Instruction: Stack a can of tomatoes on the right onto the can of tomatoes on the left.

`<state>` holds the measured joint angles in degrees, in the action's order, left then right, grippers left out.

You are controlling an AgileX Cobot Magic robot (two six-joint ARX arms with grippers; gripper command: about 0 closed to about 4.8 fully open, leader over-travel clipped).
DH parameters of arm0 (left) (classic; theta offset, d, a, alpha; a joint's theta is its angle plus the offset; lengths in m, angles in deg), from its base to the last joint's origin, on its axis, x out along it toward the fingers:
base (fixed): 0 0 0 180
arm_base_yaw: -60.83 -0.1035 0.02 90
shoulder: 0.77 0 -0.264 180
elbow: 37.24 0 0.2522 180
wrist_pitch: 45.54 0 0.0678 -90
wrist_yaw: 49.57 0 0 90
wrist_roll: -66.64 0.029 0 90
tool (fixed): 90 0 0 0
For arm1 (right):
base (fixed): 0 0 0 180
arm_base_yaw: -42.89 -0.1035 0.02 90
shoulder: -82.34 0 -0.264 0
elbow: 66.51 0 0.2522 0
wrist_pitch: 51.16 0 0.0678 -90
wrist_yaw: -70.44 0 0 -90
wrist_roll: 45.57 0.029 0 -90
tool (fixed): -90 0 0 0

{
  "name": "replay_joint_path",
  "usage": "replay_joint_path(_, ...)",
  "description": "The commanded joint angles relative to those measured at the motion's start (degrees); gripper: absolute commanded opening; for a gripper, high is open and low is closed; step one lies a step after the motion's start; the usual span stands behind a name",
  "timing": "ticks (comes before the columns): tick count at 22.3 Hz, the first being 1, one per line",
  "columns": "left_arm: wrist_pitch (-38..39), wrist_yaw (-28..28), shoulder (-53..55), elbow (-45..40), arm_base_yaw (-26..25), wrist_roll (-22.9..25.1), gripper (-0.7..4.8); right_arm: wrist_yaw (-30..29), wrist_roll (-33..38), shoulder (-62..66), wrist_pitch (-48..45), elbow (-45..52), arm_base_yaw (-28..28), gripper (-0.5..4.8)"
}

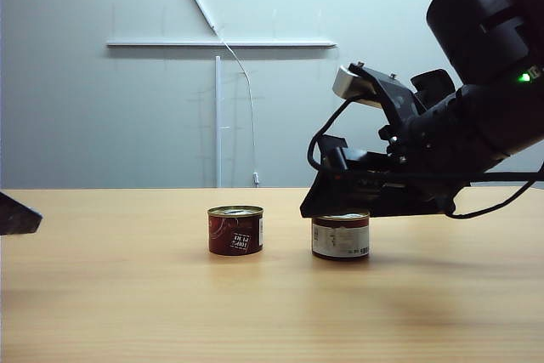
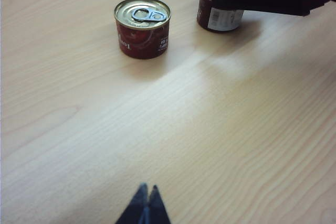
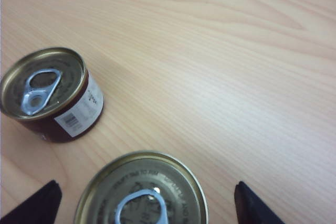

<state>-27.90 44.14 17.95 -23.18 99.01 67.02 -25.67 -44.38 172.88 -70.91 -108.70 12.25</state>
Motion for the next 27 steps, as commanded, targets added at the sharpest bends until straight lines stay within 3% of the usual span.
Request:
replay_joint_path(1, -0.52, 0.15, 0.04, 0.22, 0.07, 0.02, -0.04, 0.00, -0.22, 0.39, -0.81, -0.37, -0.07, 4.79)
replay_joint_path(10, -0.55, 0.15, 0.04, 0.22, 0.07, 0.02, -0.04, 0.02, -0.22, 0.68, 0.72, -0.37, -0.09, 4.56)
replay_joint_path(11, -0.55, 0.15, 0.04, 0.22, 0.07, 0.02, -0.04, 0.02, -0.20, 0.68, 0.72, -0.37, -0.09, 4.44)
replay_joint_path(14, -0.55, 0.15, 0.04, 0.22, 0.07, 0.02, -0.04, 0.00, -0.22, 0.68, 0.68, -0.37, -0.09, 2.68)
replay_joint_path(19, -0.55, 0.15, 0.04, 0.22, 0.07, 0.02, -0.04, 0.00, -0.20, 0.68, 0.55, -0.37, -0.09, 2.58)
replay_joint_path(21, -0.55, 0.15, 0.04, 0.22, 0.07, 0.02, -0.04, -0.02, -0.20, 0.68, 0.26, -0.37, -0.09, 1.91)
replay_joint_path(27, -0.55, 0.13, -0.02, 0.22, 0.07, 0.02, -0.04, -1.29, -0.17, 0.37, -0.57, -1.22, -0.09, 1.87)
